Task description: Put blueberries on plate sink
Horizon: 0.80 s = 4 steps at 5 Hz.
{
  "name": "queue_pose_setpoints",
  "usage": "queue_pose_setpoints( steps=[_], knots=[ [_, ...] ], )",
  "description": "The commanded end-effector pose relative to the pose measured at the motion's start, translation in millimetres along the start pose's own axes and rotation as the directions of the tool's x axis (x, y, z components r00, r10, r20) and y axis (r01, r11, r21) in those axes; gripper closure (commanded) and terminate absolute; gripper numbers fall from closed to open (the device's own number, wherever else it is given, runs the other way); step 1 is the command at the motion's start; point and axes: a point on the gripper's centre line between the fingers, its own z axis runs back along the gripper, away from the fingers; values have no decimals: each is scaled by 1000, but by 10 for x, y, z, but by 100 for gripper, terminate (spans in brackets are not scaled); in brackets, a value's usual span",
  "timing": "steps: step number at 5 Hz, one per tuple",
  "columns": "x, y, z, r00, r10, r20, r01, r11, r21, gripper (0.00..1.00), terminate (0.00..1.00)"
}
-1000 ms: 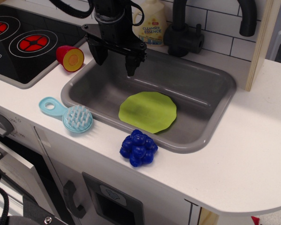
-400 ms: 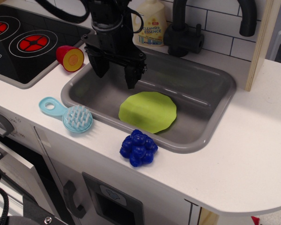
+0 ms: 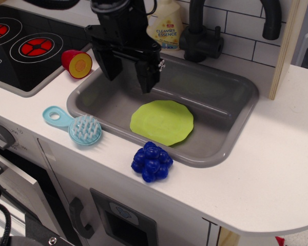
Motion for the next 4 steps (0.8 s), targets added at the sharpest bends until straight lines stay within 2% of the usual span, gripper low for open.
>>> queue_pose_setpoints(
  steps=[1, 2, 3, 4],
  knots=[
    [-254, -426, 216, 993, -115, -19, 114, 992, -56, 0, 0],
    [-450, -641, 161, 983, -175, -51, 170, 982, -88, 0, 0],
    [-566, -763, 94, 976, -213, -52, 207, 973, -100, 0, 0],
    [-573, -760, 19, 972, -225, -62, 220, 972, -80, 0, 0]
  ],
)
